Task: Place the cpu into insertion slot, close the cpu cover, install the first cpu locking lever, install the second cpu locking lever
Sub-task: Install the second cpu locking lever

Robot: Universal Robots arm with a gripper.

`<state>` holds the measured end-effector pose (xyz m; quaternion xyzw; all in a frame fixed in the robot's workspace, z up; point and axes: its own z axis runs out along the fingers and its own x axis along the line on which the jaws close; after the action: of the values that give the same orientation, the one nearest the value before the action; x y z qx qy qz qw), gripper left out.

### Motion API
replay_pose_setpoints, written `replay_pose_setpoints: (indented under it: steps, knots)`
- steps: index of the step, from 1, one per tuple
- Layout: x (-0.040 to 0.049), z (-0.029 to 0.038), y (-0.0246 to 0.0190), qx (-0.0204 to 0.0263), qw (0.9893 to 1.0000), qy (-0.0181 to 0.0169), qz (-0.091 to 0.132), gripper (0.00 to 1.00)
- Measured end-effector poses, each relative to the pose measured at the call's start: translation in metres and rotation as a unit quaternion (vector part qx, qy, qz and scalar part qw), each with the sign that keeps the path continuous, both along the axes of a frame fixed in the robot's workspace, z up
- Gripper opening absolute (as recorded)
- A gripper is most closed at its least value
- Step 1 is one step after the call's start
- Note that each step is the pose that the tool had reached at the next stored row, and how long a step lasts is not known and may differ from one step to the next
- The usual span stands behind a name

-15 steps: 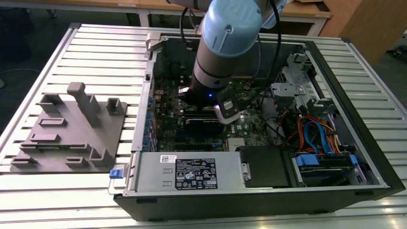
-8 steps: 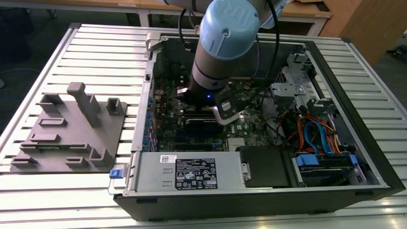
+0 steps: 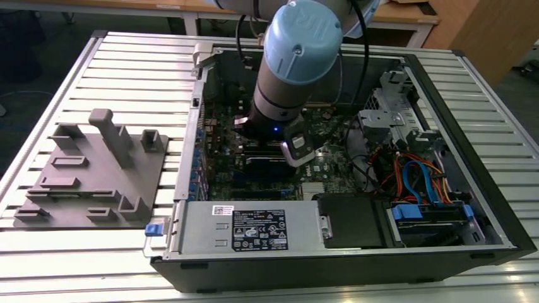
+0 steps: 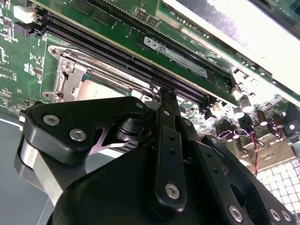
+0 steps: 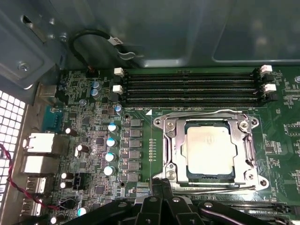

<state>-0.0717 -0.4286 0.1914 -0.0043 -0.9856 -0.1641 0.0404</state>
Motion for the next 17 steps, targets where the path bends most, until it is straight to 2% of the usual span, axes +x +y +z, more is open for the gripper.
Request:
replay_pose_setpoints:
  steps: [6,17]
  knots:
    - [0.0,-0.0022,0.0002,0.0084,1.0,-0.0001,0.0,0.1]
    - [-0.0001,-0.0062,0.0007,0.0118,0.9999,-0.0001,0.0,0.1]
